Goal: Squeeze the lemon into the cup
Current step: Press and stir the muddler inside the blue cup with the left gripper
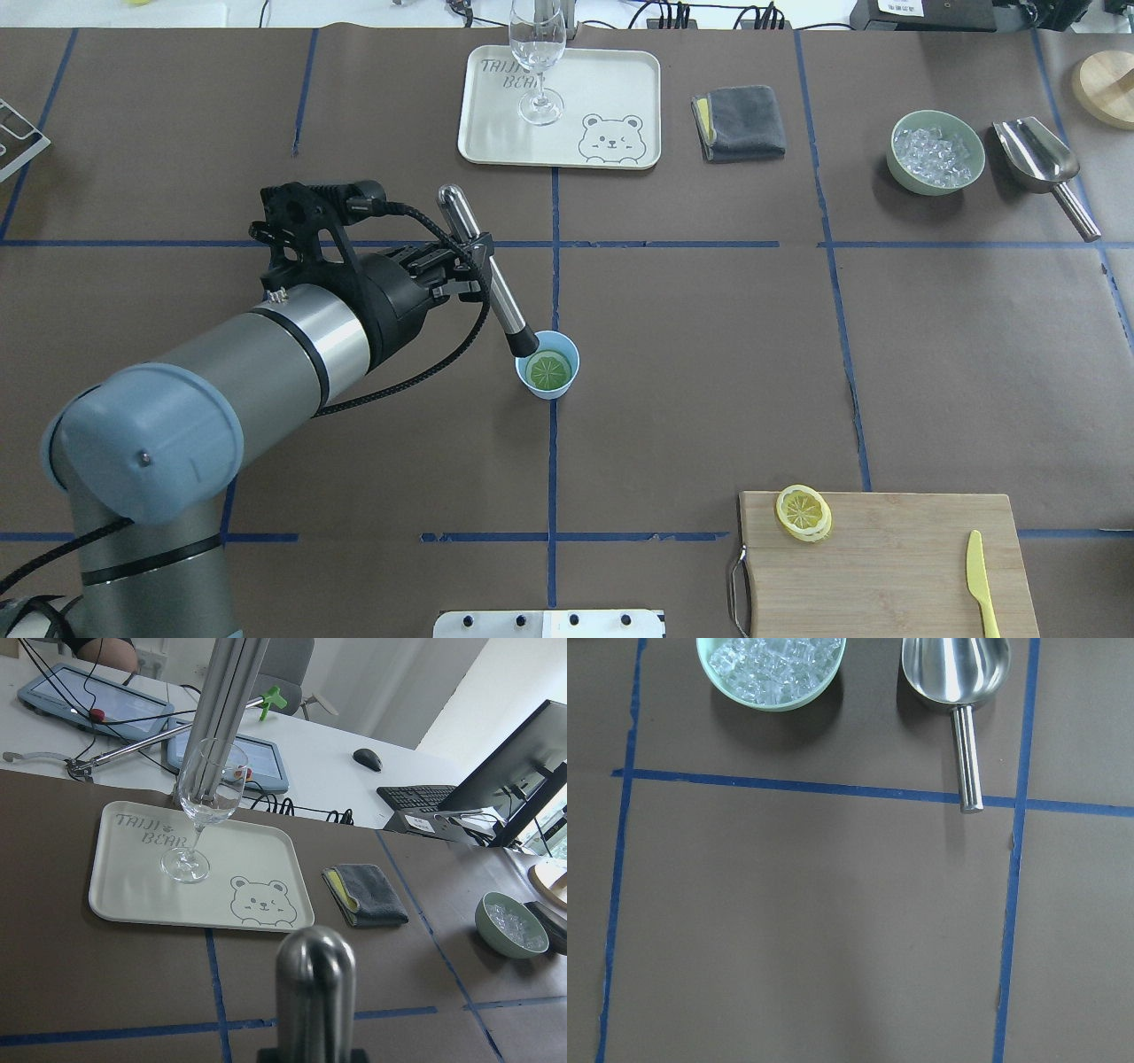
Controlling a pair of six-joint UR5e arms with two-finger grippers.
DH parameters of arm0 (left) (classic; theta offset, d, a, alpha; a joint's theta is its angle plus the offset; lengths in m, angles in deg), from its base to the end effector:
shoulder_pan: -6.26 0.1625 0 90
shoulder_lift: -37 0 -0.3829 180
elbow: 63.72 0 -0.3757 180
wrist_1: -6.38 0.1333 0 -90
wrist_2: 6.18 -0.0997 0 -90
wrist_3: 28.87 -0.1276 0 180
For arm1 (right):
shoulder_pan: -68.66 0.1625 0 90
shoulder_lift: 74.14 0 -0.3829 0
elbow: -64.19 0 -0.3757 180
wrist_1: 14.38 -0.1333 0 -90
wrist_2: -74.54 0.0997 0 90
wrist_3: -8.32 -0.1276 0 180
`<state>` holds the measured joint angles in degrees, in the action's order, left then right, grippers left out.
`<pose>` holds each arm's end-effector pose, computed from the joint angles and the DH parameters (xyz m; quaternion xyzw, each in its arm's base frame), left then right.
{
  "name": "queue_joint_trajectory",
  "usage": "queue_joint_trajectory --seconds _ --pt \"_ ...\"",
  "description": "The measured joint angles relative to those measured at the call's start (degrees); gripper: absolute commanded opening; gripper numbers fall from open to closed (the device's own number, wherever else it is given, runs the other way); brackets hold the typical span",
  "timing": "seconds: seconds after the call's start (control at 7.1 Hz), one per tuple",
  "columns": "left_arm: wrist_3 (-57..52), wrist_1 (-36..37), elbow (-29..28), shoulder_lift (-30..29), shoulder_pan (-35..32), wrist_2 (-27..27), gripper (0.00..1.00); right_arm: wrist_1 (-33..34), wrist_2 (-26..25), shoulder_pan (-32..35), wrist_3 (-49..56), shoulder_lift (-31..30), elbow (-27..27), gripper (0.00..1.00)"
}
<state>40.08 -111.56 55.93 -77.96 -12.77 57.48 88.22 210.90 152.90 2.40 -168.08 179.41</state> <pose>0.4159 -0.3444 0.1193 0.3810 0.5448 -0.1374 0.7343 -0.0030 -0.4375 0.4801 0.0293 -0.3975 -0.0285 0.9167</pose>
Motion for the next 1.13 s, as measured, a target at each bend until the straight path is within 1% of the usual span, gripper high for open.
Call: queue_joint_trajectory --seconds 0.42,1.13 --pt "0.12 -0.51 -5.41 -2.27 0.87 -1.10 0.00 -0.03 -0.04 0.13 0.20 -0.51 0.00 1.00" --pt "-0.10 -1.72 -11.61 -5.23 1.16 -1.09 0.00 -0.03 0.04 0.65 0.21 -0.97 0.18 1.00"
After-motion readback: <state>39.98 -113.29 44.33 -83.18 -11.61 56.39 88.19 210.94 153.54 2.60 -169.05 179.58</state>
